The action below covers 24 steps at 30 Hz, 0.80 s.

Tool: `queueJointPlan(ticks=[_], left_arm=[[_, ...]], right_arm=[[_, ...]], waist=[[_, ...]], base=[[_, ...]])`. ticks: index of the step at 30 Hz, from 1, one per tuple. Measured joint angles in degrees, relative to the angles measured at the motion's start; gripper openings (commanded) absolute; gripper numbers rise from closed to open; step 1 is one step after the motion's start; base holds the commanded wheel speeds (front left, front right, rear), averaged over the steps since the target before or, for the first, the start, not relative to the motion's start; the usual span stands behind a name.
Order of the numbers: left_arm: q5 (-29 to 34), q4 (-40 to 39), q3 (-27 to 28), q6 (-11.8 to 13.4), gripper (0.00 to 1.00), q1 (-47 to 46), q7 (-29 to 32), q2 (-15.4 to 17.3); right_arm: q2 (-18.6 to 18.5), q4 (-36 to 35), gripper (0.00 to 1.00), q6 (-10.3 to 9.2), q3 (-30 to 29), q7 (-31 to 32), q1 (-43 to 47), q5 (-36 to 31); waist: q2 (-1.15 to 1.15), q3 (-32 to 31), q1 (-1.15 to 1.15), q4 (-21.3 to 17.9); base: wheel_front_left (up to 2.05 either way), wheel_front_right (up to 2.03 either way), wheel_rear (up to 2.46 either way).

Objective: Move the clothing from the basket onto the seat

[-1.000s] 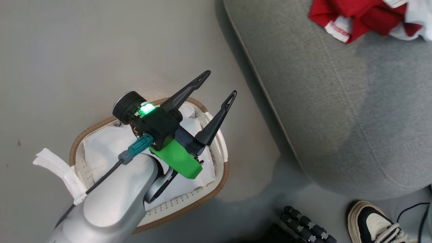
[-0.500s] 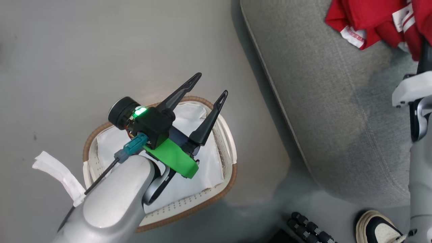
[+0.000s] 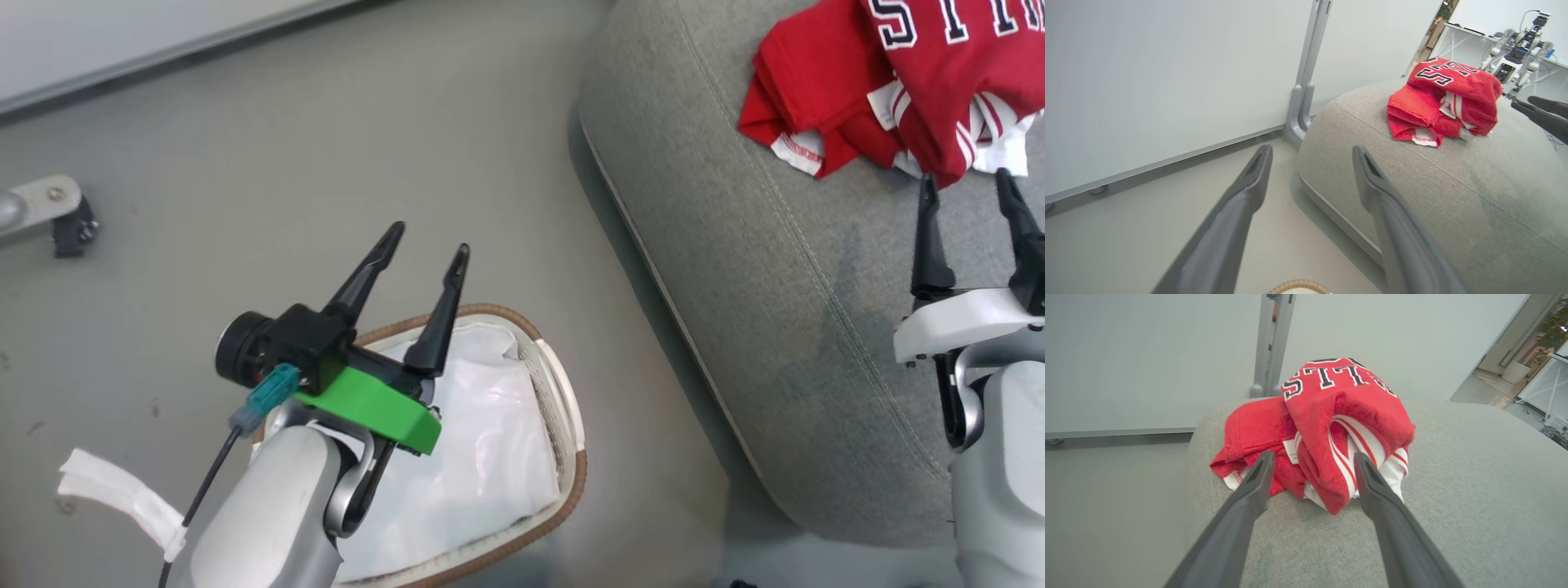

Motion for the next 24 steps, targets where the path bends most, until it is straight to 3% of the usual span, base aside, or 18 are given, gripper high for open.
queueJointPlan(ticks=[13, 24], left_arm=[[4.3, 2.5, 16.8, 0.0, 1.00, 8.8, 0.0, -4.2], [8.8, 4.1, 26.7, 0.0, 1.00, 15.8, 0.0, -6.6]], right_arm=[[2.3, -4.1, 1.00, 0.00, 9.6, 0.0, 3.7, 6.0], [2.6, -4.4, 1.00, 0.00, 12.0, 0.0, 9.3, 9.2]], waist=[[0.00, -8.8, 0.00, 6.5], [0.00, -14.3, 0.00, 12.7]], base=[[0.00, 0.00, 0.00], [0.00, 0.00, 0.00]])
